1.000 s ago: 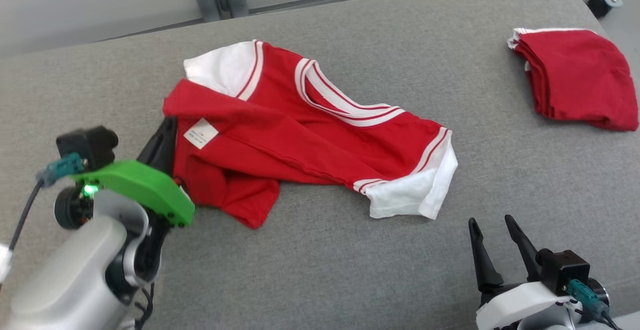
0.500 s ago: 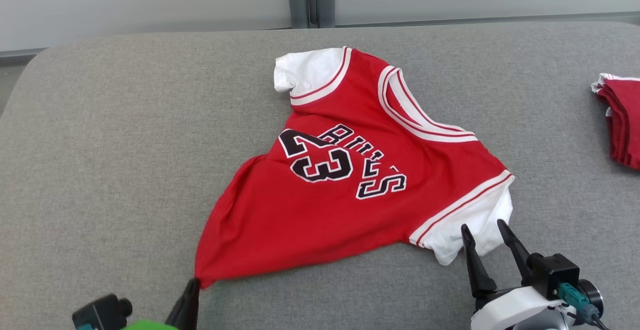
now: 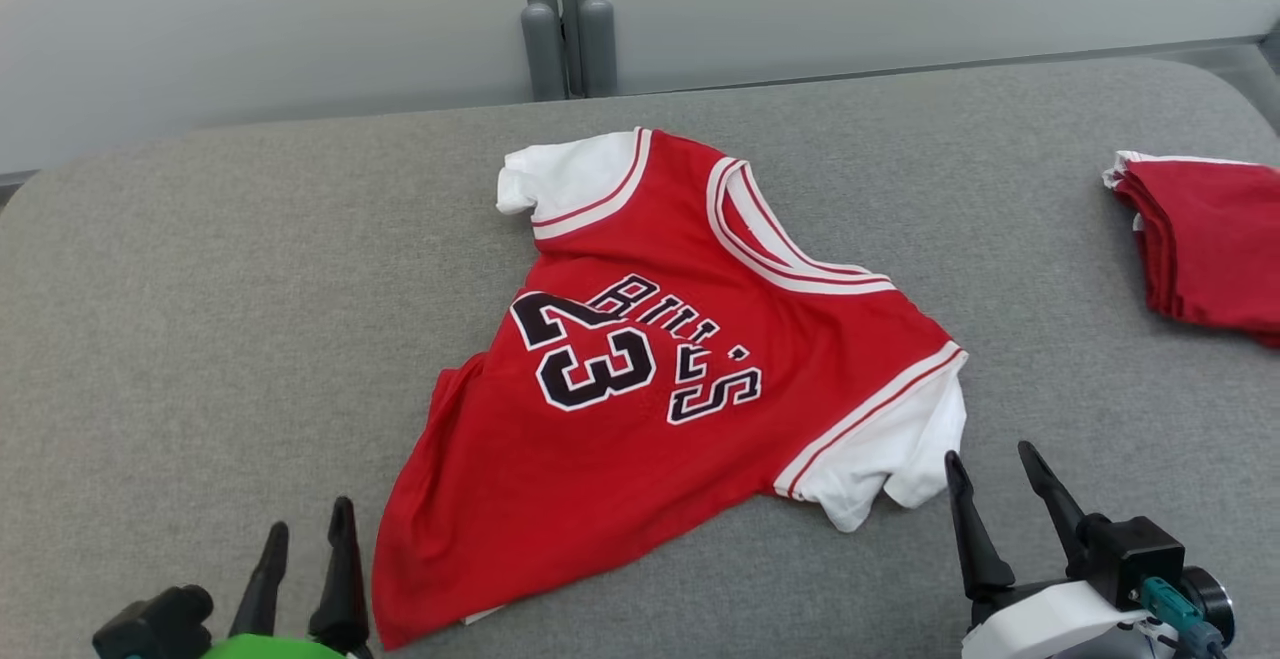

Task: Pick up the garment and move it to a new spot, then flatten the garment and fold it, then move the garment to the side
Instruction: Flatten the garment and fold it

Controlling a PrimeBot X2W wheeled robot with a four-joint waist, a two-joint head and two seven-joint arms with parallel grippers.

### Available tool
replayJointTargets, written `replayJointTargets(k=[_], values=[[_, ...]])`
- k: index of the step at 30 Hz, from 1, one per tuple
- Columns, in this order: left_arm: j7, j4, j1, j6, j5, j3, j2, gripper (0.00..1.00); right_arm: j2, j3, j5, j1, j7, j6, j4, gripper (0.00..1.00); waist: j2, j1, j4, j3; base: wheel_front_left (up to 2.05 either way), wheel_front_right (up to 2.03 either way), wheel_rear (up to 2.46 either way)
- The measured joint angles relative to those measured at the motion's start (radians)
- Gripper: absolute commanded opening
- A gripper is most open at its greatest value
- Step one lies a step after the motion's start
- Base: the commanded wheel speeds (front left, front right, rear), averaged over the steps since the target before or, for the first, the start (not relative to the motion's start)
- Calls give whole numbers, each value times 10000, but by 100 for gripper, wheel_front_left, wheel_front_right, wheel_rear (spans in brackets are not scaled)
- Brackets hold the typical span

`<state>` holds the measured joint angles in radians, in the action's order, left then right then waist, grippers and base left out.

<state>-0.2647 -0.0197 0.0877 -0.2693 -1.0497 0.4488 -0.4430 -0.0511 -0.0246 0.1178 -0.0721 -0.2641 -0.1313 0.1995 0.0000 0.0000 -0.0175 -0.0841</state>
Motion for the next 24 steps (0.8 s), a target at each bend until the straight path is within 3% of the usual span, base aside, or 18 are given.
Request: replayJointTargets(k=[3, 8, 12, 15, 20, 24], values=[[8, 182, 478, 698, 1990, -673, 888, 100, -142, 82, -104, -57, 0, 0, -286, 100, 0, 0, -178, 111, 0, 0, 0], [6, 441, 728, 1797, 4403, -2148, 2220, 100, -424, 309, -257, -161, 0, 0, -903, 100, 0, 0, -329, 386, 0, 0, 0], [6, 560, 1144, 2903, 5916, -3465, 3313, 100, -606, 556, -314, -263, 0, 0, -1429, 100, 0, 0, -432, 641, 0, 0, 0], [6, 497, 1350, 3544, 6867, -4219, 3699, 100, -610, 826, -328, -259, 0, 0, -1588, 100, 0, 0, -503, 770, 0, 0, 0], [6, 194, 1620, 3939, 7889, -4364, 3904, 100, -589, 1198, -493, -272, 0, 0, -1296, 100, 0, 0, -455, 867, 0, 0, 0], [8, 136, 1685, 3969, 7797, -4251, 3921, 100, -529, 1434, -600, -404, 0, 0, -936, 100, 0, 0, -297, 895, 0, 0, 0]])
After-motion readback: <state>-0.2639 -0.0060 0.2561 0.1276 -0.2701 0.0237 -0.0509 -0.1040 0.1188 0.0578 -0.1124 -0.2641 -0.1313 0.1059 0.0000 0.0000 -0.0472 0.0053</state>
